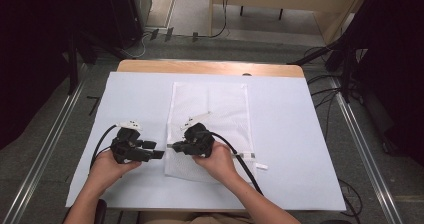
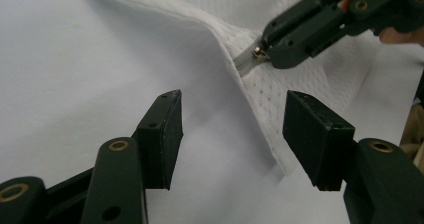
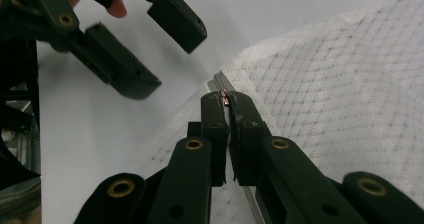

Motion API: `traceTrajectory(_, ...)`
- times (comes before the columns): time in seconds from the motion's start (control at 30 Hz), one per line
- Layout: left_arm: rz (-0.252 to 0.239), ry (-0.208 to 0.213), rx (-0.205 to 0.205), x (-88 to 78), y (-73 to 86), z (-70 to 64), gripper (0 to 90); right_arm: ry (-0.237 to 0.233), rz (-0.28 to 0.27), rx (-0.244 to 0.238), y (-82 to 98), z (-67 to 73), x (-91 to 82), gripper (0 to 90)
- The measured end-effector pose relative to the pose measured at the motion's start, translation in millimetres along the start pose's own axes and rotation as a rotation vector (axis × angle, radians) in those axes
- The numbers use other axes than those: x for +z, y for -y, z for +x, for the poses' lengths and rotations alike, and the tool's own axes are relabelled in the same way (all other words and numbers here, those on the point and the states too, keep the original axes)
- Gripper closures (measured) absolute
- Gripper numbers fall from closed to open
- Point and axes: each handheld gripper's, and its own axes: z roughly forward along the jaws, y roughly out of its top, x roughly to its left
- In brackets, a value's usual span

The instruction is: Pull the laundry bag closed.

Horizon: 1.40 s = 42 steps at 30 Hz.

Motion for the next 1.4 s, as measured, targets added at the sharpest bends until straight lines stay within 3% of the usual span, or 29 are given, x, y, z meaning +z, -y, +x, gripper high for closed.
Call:
traceTrajectory(0.1,0.003,0.023,-0.003,5.4,0.2,-2.1,37.6,0.0,0.0,-0.009,-1.6,1.1,-0.9,87.9)
traceTrajectory(0.43,0.013,0.045,0.003,19.5,-4.8,-10.0,30.5,0.001,-0.016,-0.022,-5.2,3.5,-8.2,87.9)
traceTrajectory(0.53,0.019,0.041,0.014,22.0,-5.7,-11.4,30.1,0.0,-0.021,-0.024,-6.1,3.6,-9.8,87.9)
traceTrajectory(0.63,0.011,0.067,0.005,24.7,-7.1,-11.1,30.1,-0.001,-0.024,-0.026,-6.9,4.4,-10.9,87.9)
traceTrajectory(0.8,0.04,0.071,0.023,31.6,-9.5,-14.3,33.6,-0.006,-0.028,-0.034,-8.6,6.1,-11.5,87.9)
traceTrajectory(1.0,0.047,0.11,0.003,34.0,-11.2,-11.5,54.1,-0.012,-0.028,-0.038,-8.9,7.3,-10.3,87.9)
traceTrajectory(1.27,0.046,0.109,-0.016,29.8,-11.4,-8.8,82.7,-0.02,-0.021,-0.029,-7.0,5.8,-7.4,87.9)
traceTrajectory(1.4,0.056,0.109,-0.012,29.9,-11.4,-8.9,87.9,-0.037,-0.018,-0.023,-6.6,3.3,-8.1,87.9)
